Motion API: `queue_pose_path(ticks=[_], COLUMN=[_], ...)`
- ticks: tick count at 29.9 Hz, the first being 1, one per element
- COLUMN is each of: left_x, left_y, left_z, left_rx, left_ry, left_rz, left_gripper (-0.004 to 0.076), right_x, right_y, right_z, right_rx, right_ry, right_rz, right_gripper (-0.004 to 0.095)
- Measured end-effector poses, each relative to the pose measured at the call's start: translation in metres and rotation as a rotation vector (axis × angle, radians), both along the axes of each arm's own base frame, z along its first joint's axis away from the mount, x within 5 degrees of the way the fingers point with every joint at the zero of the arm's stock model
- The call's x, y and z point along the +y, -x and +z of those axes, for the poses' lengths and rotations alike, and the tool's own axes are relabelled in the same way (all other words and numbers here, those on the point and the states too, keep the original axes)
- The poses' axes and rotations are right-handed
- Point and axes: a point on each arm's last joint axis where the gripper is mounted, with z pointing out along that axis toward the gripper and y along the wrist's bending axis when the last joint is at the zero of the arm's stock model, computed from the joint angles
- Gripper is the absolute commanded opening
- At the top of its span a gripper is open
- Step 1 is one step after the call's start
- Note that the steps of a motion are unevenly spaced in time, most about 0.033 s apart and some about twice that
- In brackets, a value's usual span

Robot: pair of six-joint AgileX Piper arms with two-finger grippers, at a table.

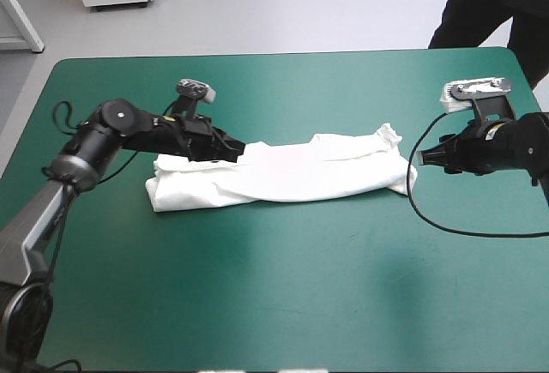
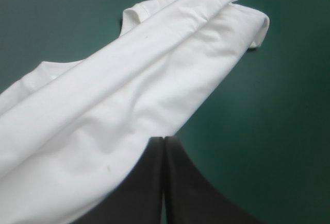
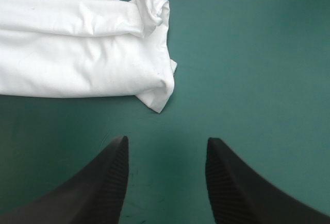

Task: Fold the cloth

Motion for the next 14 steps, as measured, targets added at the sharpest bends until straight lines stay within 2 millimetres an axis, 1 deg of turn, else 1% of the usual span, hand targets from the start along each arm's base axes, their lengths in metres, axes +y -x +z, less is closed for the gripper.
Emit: queue_pose_path(ticks=[3, 6, 8, 10, 14], left_x=[-0.023, -0.043, -0.055, -0.062, -0.074], left_y=[-0.022, -0.043, -0.054, -0.061, -0.073], left_z=[-0.015, -0.029, -0.039, -0.048, -0.077], left_rx=[0.028, 0.049, 0.059, 0.066, 0.121], left_ry=[-0.009, -0.03, -0.079, -0.138, -0.213], left_rz=[-0.044, -0.069, -0.078, -0.086, -0.102], left_gripper=[-0.0022, -0.0022, -0.0022, -0.0022, -0.0022], right_x=[0.0, 0.001, 0.001, 0.002, 0.003], right_y=[-0.005, -0.014, -0.025, -0.036, -0.063], right_z=[-0.003, -0.011, -0.022, -0.034, -0.062], right_rx=[0.002, 0.032, 0.069, 0.111, 0.211], right_ry=[-0.002, -0.005, -0.005, -0.006, -0.014], right_rz=[-0.003, -0.01, -0.013, -0.015, -0.02], right_gripper=[0.0455, 0.0456, 0.0455, 0.0455, 0.0456])
